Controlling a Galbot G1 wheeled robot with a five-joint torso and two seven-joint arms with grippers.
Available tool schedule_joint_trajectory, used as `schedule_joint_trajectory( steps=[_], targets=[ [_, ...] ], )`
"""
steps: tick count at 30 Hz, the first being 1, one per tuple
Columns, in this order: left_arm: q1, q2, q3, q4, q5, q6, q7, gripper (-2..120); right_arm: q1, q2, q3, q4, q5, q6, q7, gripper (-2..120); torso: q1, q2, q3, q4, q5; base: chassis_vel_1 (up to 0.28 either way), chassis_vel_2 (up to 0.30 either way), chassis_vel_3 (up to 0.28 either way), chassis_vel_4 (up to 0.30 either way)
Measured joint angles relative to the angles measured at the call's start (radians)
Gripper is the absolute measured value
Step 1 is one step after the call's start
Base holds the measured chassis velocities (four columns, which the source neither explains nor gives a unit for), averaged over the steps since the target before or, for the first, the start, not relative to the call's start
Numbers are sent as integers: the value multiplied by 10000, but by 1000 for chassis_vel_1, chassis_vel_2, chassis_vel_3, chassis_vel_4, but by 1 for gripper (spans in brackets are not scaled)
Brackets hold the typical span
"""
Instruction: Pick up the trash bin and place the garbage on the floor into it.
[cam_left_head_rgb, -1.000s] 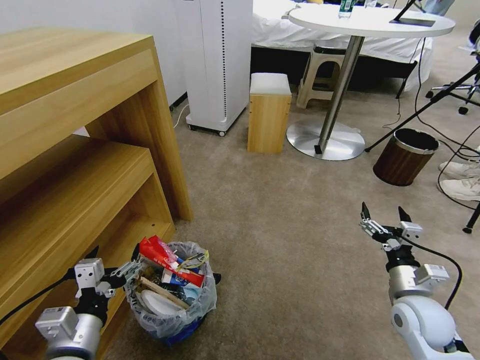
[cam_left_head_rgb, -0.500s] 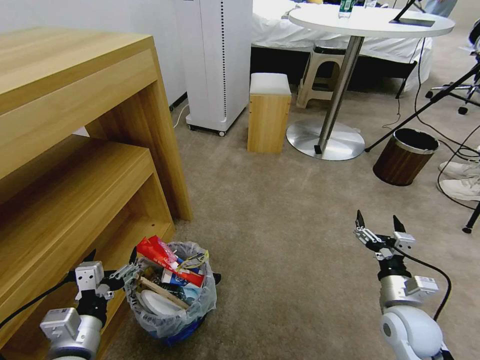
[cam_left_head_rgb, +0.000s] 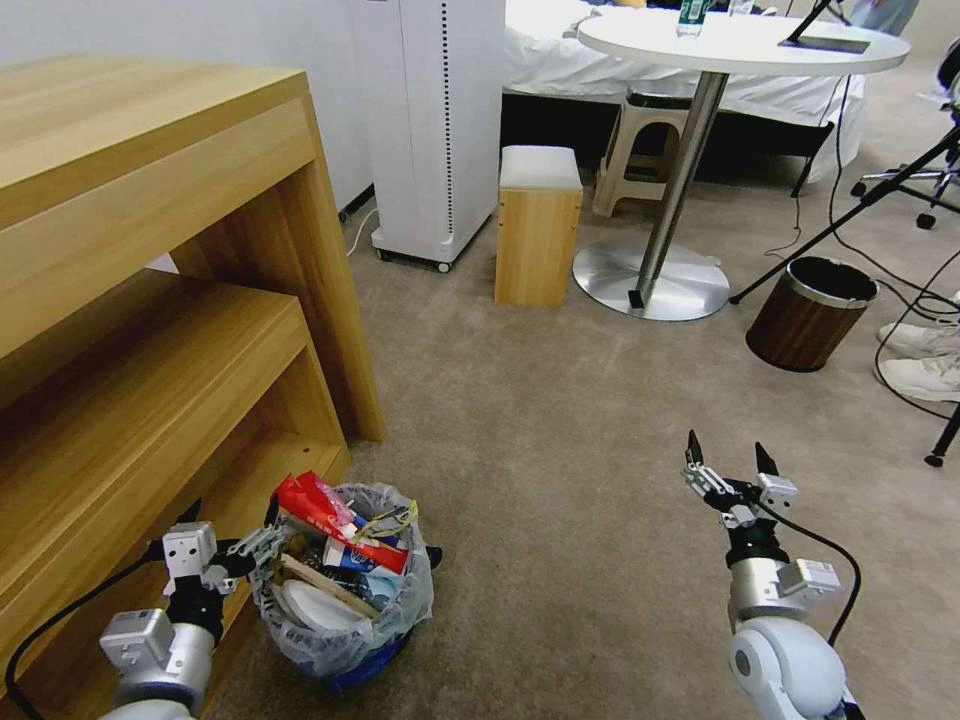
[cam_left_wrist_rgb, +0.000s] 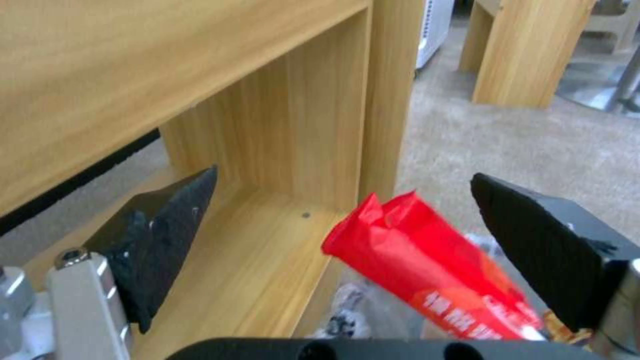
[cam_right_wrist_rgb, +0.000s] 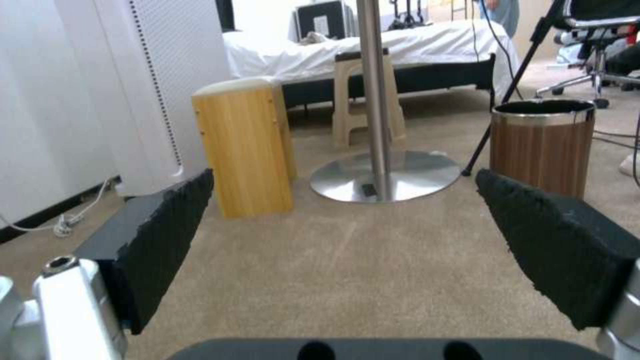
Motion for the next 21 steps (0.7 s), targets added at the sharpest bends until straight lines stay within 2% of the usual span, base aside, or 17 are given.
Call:
schedule_joint_trajectory(
  steps=[21],
  targets=[
    [-152,71,-35,106,-71,-72,61,100,-40,508,14,-103,-468,235,-134,100,0,0,0,1,-3,0,0,0,0]
  ],
)
